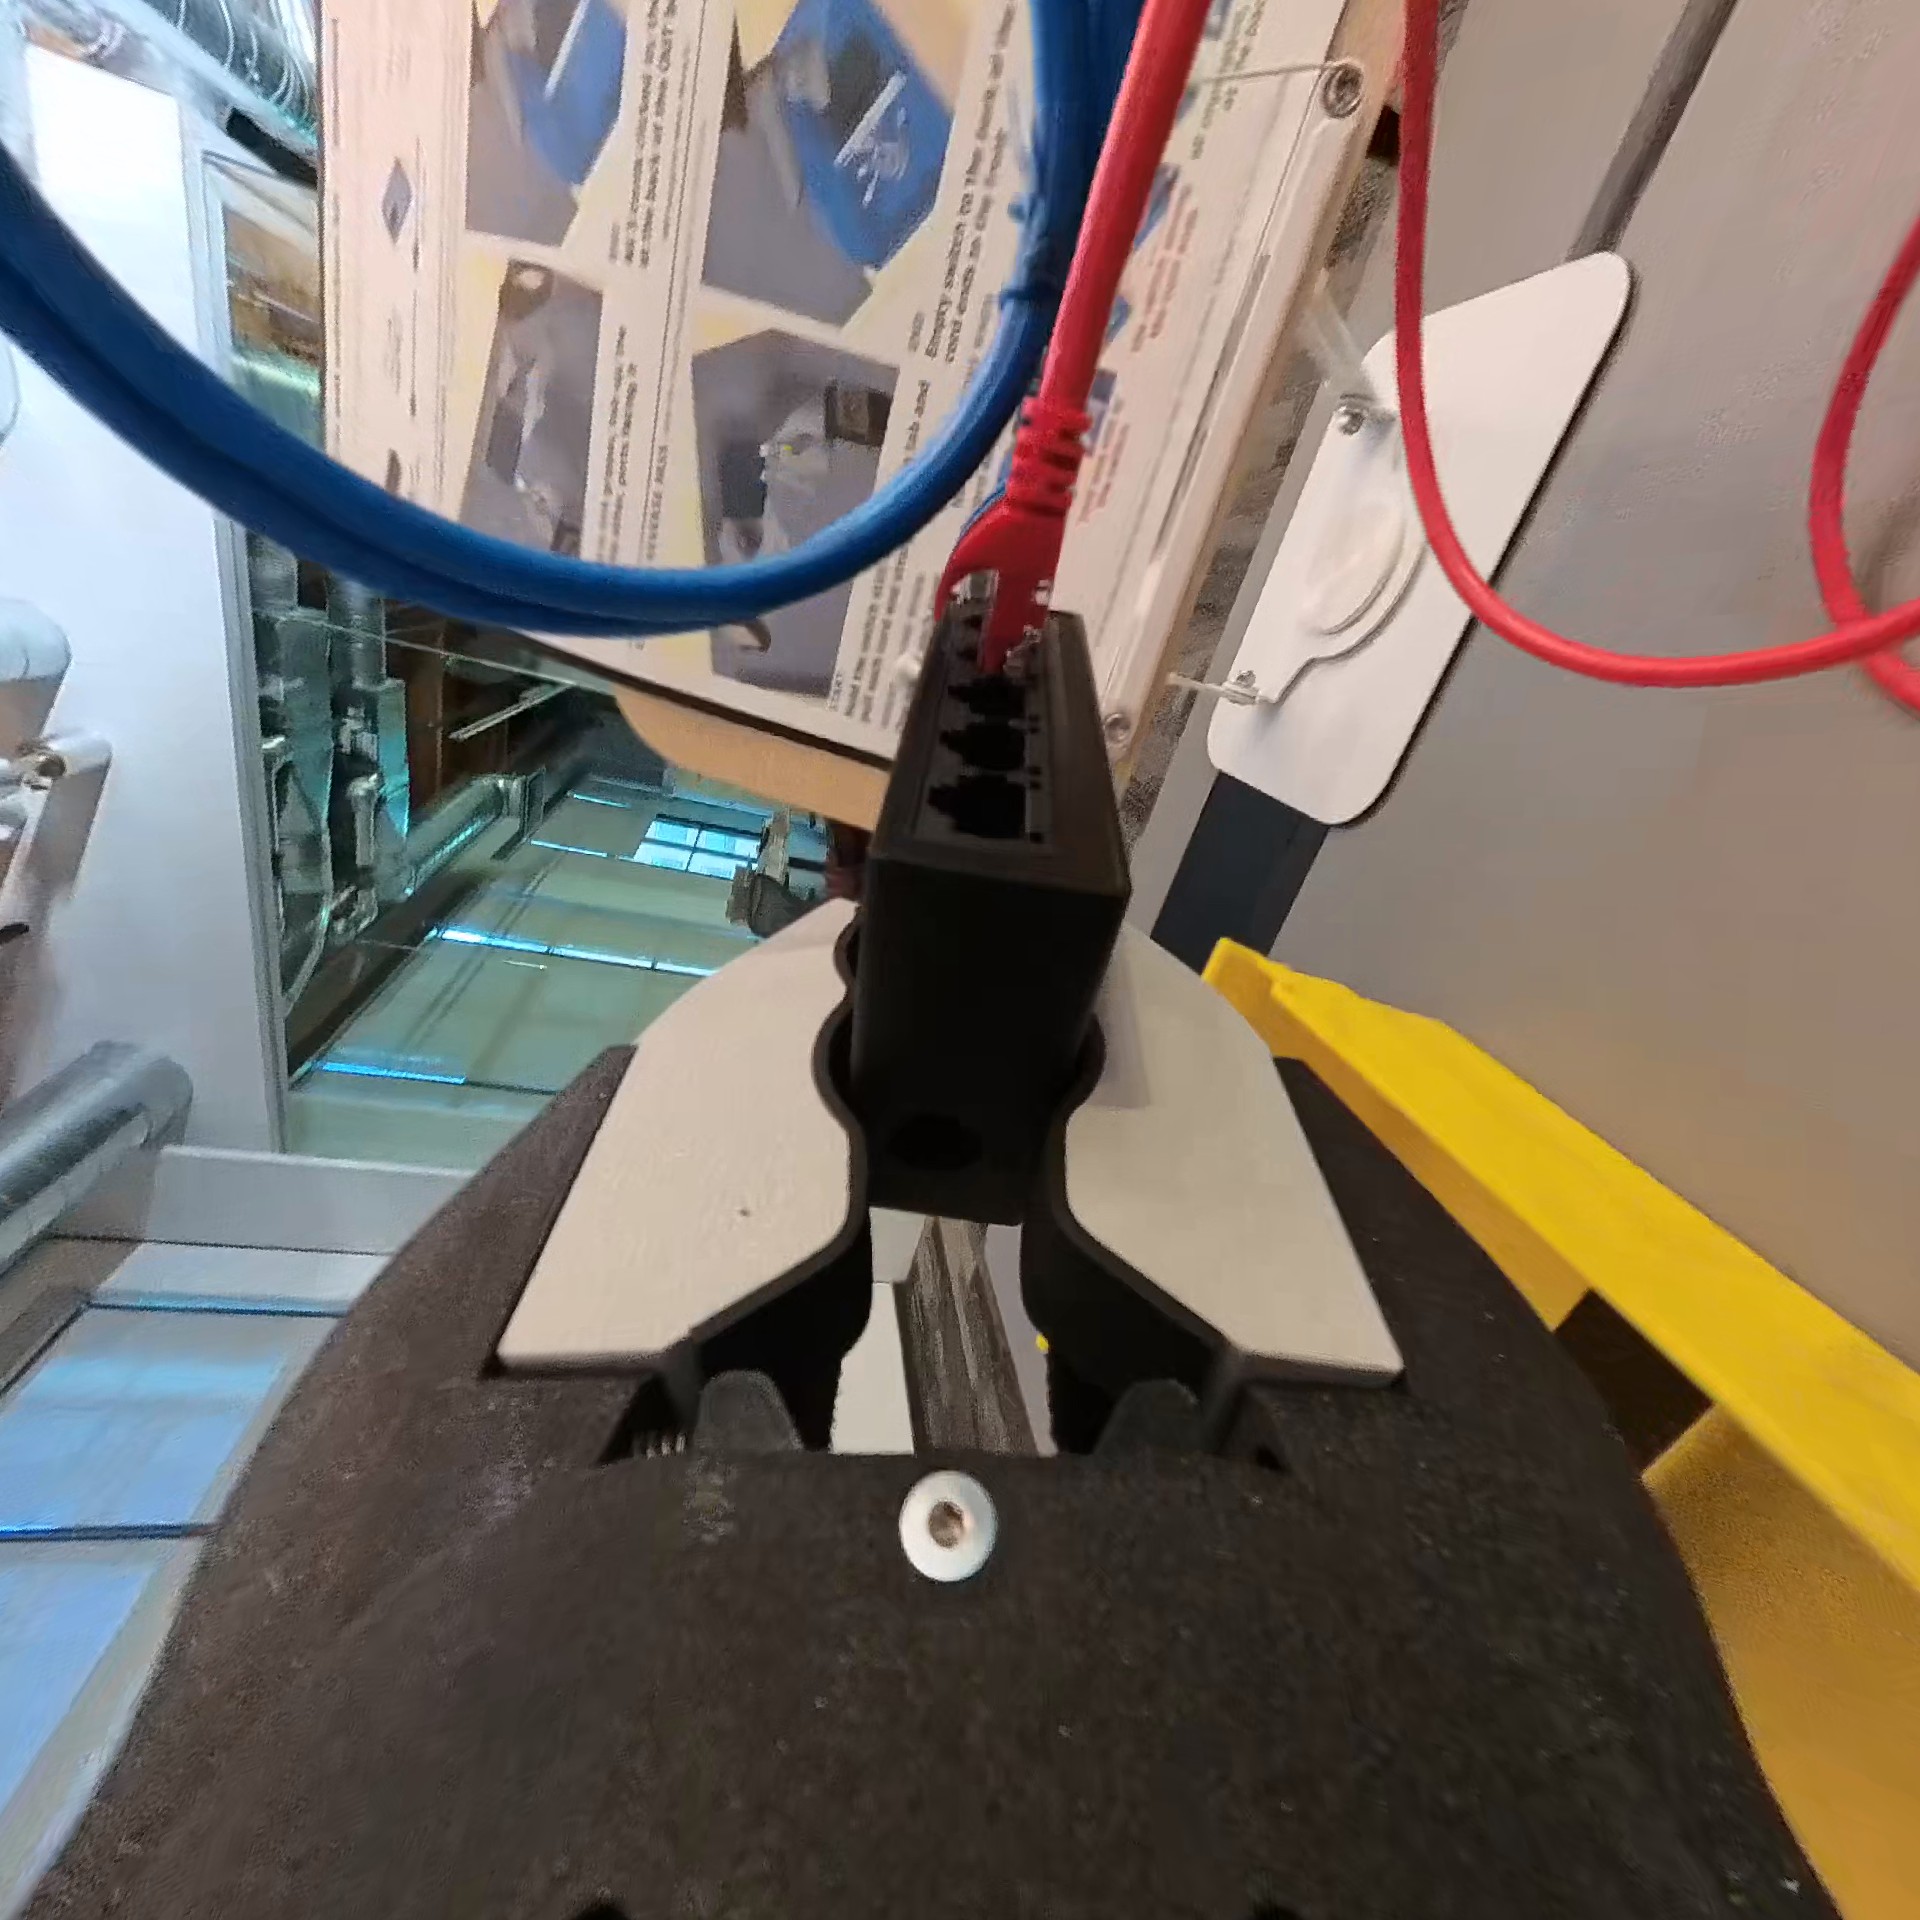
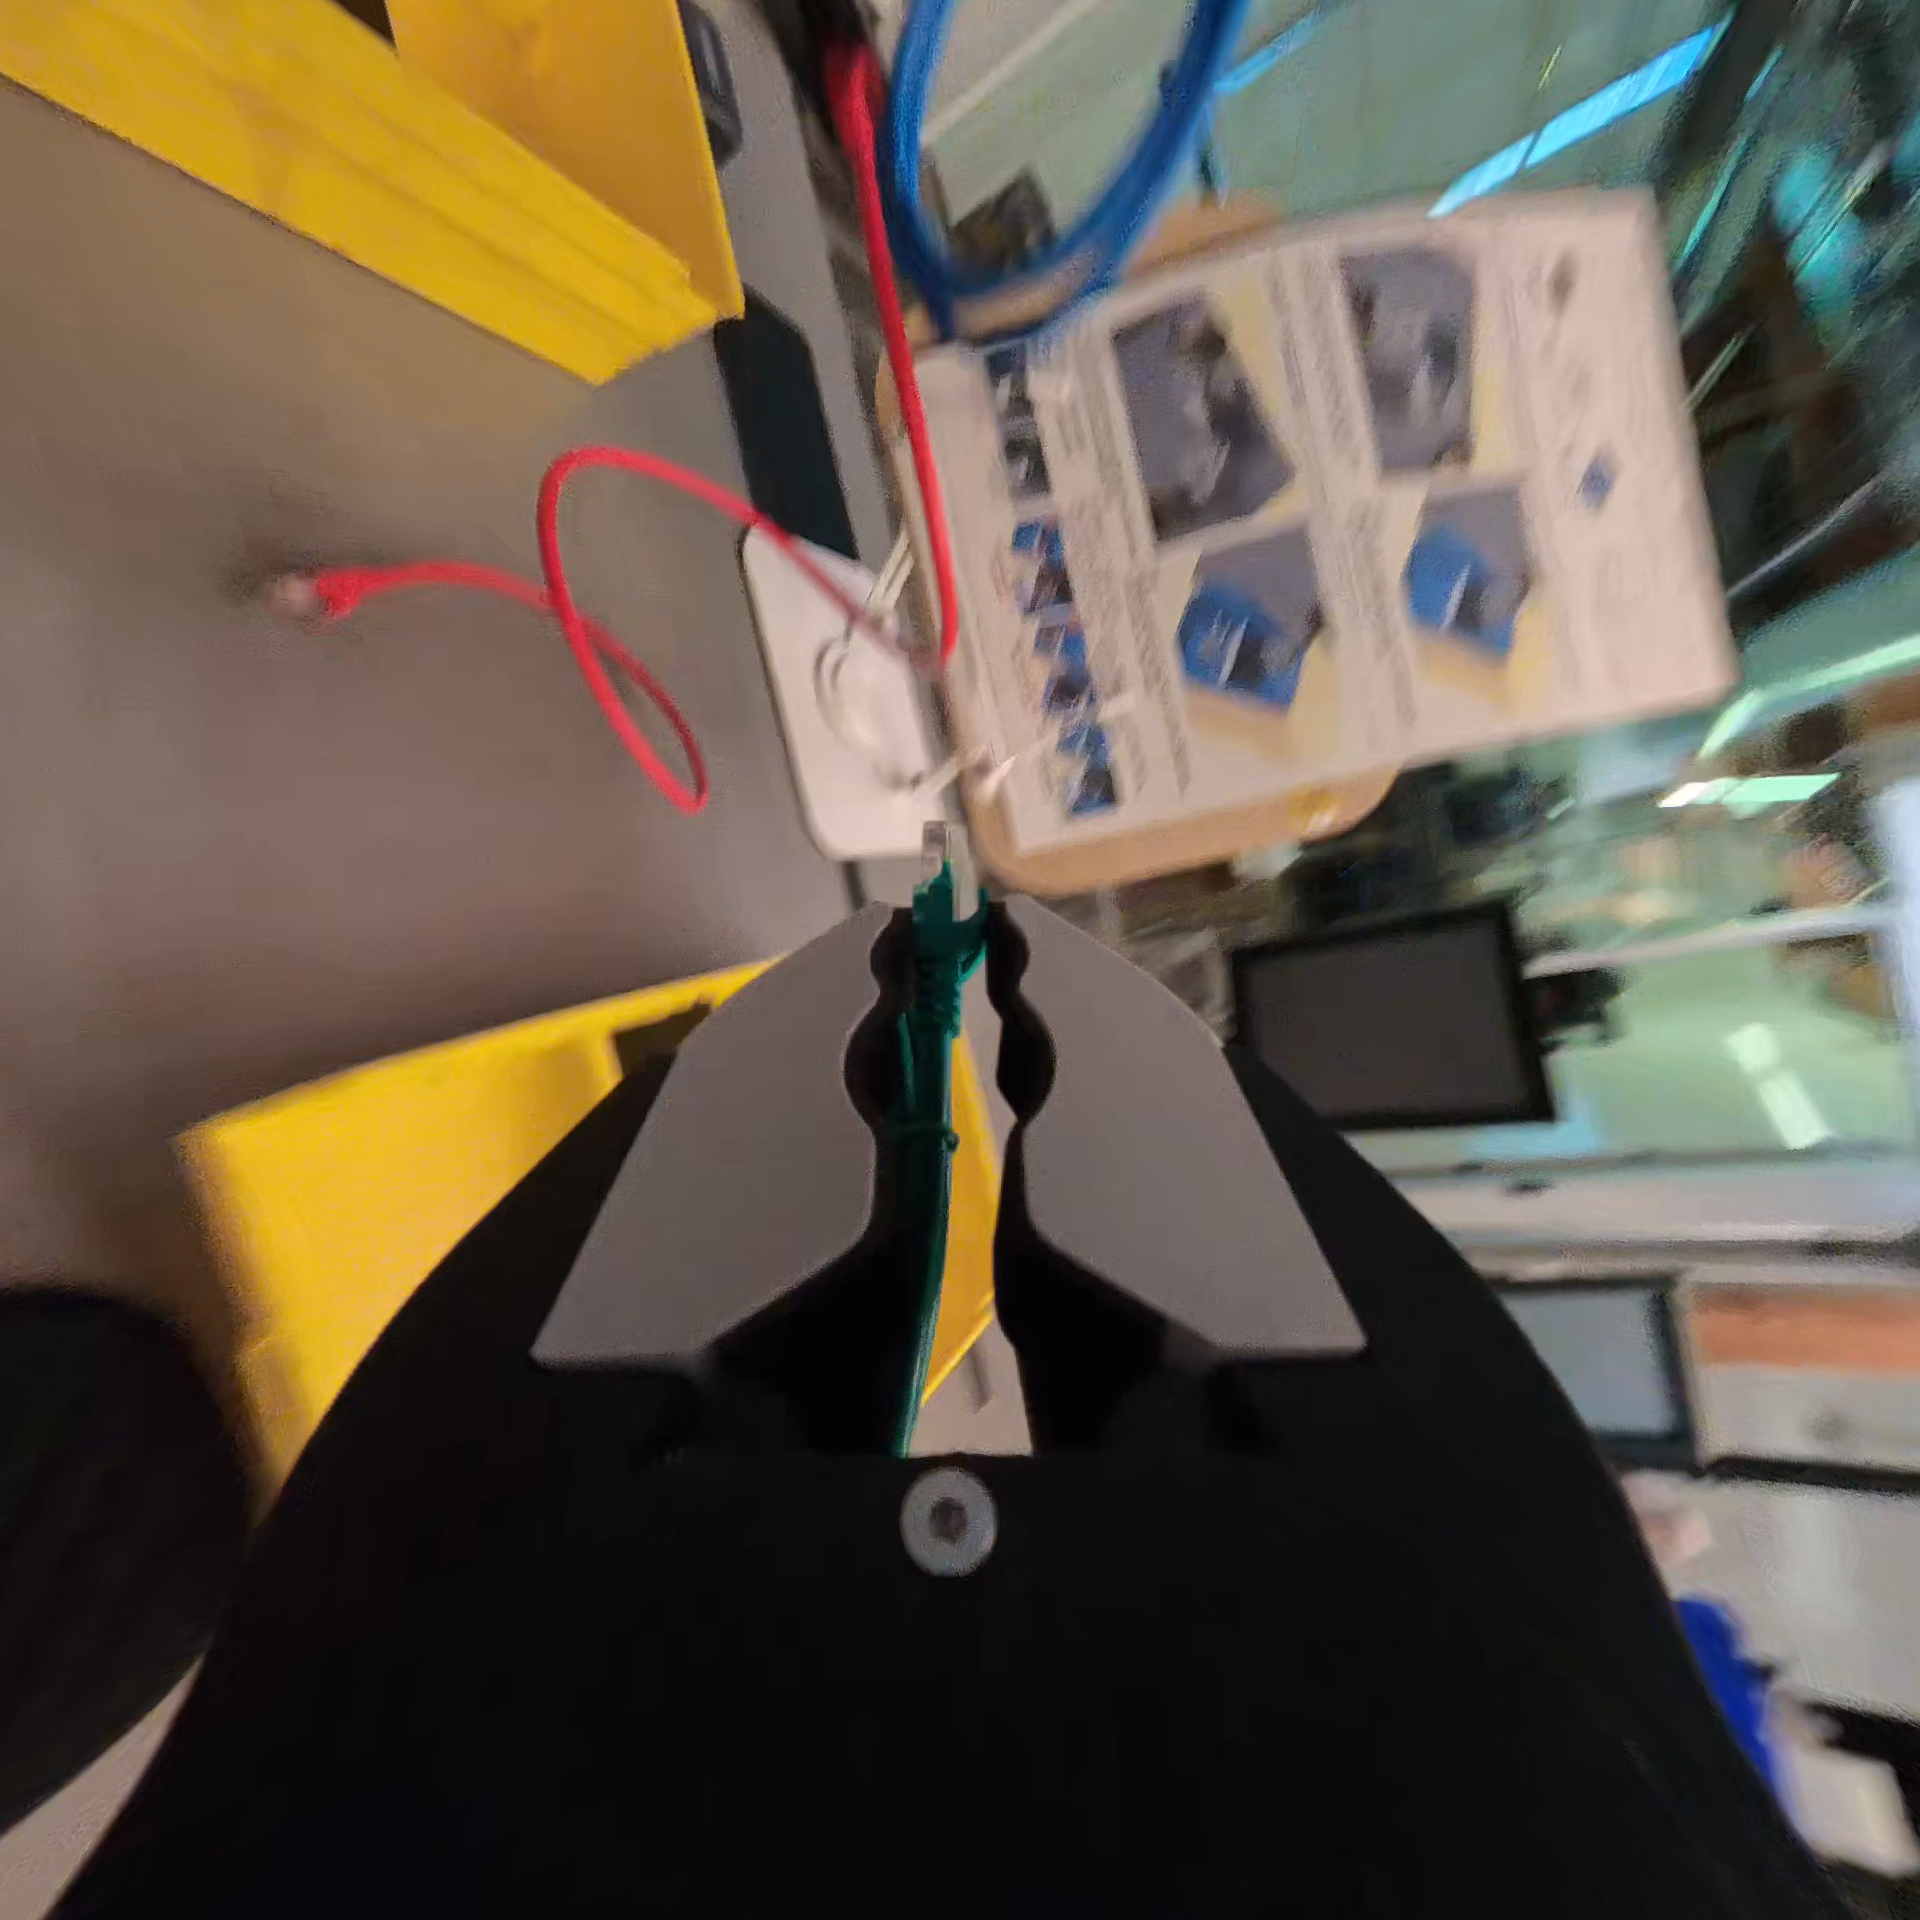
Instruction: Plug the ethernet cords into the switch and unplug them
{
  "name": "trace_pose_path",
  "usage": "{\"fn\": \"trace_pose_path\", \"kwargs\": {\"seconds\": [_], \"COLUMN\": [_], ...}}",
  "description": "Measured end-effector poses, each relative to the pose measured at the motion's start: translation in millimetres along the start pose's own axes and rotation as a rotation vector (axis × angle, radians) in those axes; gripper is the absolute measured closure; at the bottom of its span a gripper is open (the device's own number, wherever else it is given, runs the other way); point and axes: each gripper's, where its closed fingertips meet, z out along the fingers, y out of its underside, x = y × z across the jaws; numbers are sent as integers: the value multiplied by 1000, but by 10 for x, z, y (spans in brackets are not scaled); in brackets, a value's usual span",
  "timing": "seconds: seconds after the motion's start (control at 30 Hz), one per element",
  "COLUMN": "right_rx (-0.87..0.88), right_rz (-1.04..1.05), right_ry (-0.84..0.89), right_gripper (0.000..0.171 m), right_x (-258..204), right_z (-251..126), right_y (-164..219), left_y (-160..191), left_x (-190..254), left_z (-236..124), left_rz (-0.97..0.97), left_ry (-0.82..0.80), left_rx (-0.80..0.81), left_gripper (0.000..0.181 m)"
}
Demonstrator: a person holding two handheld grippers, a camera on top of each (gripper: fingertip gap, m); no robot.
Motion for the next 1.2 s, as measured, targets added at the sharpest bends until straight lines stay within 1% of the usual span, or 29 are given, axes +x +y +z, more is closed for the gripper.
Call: {"fn": "trace_pose_path", "kwargs": {"seconds": [0.07,0.17,0.3,0.47,0.57,0.6,0.67,0.77,0.8,0.9,0.97,1.03,1.07,1.13,1.2], "right_rx": [-37,18,41,13,-27,-35,-127,-256,-258,-118,-143,-162,-151,-114,-40], "right_rz": [119,276,445,660,743,748,693,689,689,618,574,581,596,593,573], "right_ry": [-64,-205,-474,-779,-788,-765,-650,-648,-645,-666,-663,-648,-629,-526,-420], "right_gripper": [156,155,156,156,155,155,156,155,155,152,146,145,140,133,131], "right_x": [-9,-115,-463,-947,-986,-965,-902,-1030,-1032,-1055,-1081,-1050,-998,-799,-565], "right_z": [-124,-105,187,559,708,734,804,826,853,910,951,951,932,884,785], "right_y": [298,515,805,1125,1287,1333,1588,1898,1913,1667,1666,1699,1699,1705,1613], "left_y": [9,-53,-173,-176,-183,-188,-194,-194,-197,-224,-234,-234,-232,-232,-236], "left_x": [-26,4,42,-1,-12,-10,15,66,85,112,127,128,128,117,103], "left_z": [-21,-42,-76,-120,-135,-136,-128,-101,-96,-88,-86,-83,-83,-87,-97], "left_rz": [-8,3,8,18,26,29,35,53,58,66,68,73,75,75,74], "left_ry": [0,5,6,-11,-16,-17,-8,2,6,10,15,12,12,8,3], "left_rx": [-2,10,46,40,41,43,43,34,33,41,45,45,44,46,50], "left_gripper": [150,150,150,150,150,150,150,150,150,150,150,150,150,150,150]}}
